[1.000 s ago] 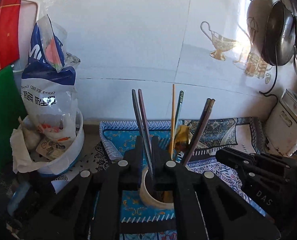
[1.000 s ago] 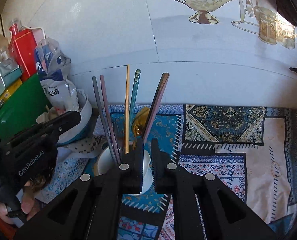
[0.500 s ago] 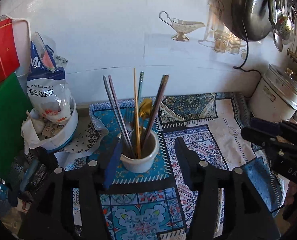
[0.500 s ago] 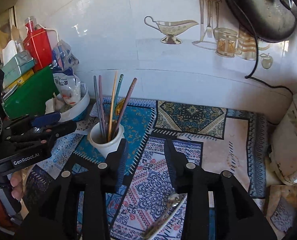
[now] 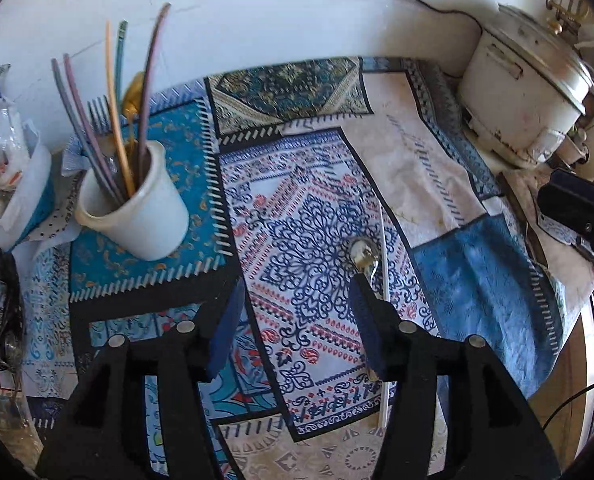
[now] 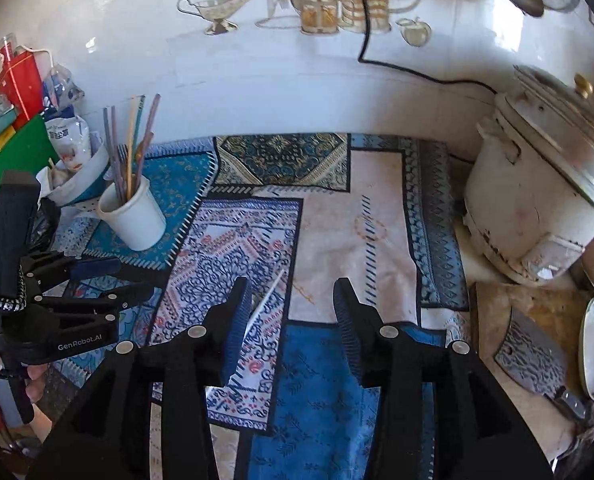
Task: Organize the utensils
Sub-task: 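Move both tools back over the last utensils on the cloth, then grasp the silver spoon with the left tool while the right tool grasps a white chopstick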
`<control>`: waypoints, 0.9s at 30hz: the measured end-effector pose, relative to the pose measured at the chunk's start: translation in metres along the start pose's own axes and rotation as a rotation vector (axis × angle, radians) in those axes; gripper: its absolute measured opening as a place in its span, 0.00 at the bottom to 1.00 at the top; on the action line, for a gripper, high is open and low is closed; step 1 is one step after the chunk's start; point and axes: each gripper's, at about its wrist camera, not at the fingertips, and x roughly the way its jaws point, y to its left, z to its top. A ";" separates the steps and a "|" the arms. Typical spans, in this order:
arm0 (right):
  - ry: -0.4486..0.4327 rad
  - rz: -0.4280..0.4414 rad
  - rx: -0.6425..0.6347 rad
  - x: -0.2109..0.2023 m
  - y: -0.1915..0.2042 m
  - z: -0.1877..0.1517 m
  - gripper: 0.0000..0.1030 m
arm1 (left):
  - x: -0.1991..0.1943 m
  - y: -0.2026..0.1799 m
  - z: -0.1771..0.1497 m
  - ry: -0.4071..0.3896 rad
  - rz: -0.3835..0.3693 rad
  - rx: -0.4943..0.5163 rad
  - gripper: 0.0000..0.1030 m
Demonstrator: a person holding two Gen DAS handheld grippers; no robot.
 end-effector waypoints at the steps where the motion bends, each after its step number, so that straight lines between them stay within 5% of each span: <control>1: 0.011 -0.005 0.010 0.002 -0.004 -0.004 0.38 | 0.008 -0.005 -0.002 0.019 -0.003 0.005 0.52; 8: 0.095 -0.022 0.058 0.019 -0.025 -0.036 0.38 | 0.057 -0.029 -0.009 0.116 -0.041 0.019 0.49; 14: 0.161 -0.010 0.083 0.036 -0.031 -0.054 0.38 | 0.081 -0.042 -0.007 0.162 -0.052 0.038 0.30; 27: 0.220 0.052 0.127 0.060 -0.025 -0.058 0.38 | 0.095 -0.050 0.001 0.175 -0.084 0.045 0.21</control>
